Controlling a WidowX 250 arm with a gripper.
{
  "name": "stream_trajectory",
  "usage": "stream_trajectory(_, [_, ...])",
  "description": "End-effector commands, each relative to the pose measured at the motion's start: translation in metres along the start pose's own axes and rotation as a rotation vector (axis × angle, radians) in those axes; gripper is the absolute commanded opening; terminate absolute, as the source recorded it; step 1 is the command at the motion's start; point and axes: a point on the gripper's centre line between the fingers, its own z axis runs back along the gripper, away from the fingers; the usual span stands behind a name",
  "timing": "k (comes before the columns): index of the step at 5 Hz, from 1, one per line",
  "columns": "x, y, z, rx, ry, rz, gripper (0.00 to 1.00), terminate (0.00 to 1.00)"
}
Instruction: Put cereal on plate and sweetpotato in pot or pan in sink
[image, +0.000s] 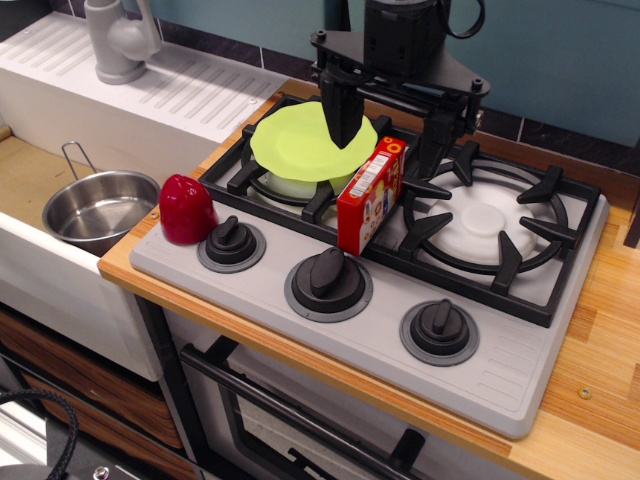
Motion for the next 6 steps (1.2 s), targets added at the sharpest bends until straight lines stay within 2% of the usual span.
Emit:
stream_trajectory(1, [0.0, 0.0, 0.0, 0.0, 0.0, 0.0, 1.0, 0.0])
stream_trajectory(2, [0.003, 0.003, -0.012, -0.02, -0.01, -0.014, 1.0, 0.0])
stream_trajectory(4, [0.006, 0.013, -0.027, -0.036, -0.082, -0.05, 1.0, 0.0])
stream_trajectory(6, [0.01, 0.027, -0.022, -0.03, -0.113, -0.079, 1.0, 0.0])
